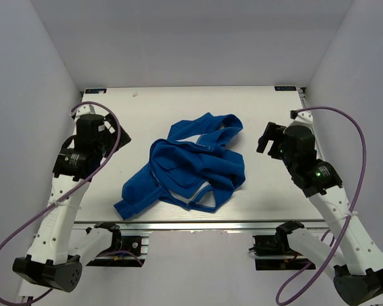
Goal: Zip up the jacket
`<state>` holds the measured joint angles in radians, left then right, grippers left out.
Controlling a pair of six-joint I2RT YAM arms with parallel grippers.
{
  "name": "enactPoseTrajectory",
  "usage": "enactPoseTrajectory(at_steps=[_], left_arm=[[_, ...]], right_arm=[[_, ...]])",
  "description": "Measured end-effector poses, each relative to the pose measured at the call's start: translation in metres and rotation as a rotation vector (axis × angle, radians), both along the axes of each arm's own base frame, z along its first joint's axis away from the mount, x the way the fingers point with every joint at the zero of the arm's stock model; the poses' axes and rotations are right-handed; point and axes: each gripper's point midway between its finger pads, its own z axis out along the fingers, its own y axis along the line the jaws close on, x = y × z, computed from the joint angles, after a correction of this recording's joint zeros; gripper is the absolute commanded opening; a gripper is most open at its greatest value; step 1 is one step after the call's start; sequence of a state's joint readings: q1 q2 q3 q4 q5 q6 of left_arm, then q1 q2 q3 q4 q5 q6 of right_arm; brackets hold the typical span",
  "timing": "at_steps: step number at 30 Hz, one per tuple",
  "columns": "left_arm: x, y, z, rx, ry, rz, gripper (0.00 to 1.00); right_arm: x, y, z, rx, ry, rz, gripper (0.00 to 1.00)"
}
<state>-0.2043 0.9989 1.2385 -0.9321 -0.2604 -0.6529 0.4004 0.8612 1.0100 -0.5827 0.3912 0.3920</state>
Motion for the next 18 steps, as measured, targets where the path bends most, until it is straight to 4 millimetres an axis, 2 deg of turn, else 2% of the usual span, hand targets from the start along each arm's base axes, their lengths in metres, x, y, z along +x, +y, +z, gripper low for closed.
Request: enactPoseTrajectory(at_steps=[5, 10, 13, 16, 18], left_arm=[[-0.005, 0.000, 0.014, -0.010, -0.064, -0.011, 0.98], [0.010, -0.007, 0.023, -0.008, -0.116, -0.051, 0.98], [0.033, -0.017, 0.018, 0.005, -0.117, -0.105, 0.98], [0.065, -0.037, 0.010, 0.000, -0.108, -0.200, 0.98], [0.097, -0.056, -0.005, -0.013, -0.089, -0.285, 0.98]], right_arm=[[-0.005, 0.004, 0.002, 0.028, -0.040, 0.036, 0.89], [-0.003, 0.021, -0.002, 0.049, -0.020, 0.121, 0.89], [0.005, 0.034, -0.009, 0.064, 0.030, 0.155, 0.89], [0.017, 0.049, -0.022, 0.100, 0.093, 0.172, 0.89], [0.026, 0.059, -0.030, 0.132, 0.131, 0.178, 0.89]])
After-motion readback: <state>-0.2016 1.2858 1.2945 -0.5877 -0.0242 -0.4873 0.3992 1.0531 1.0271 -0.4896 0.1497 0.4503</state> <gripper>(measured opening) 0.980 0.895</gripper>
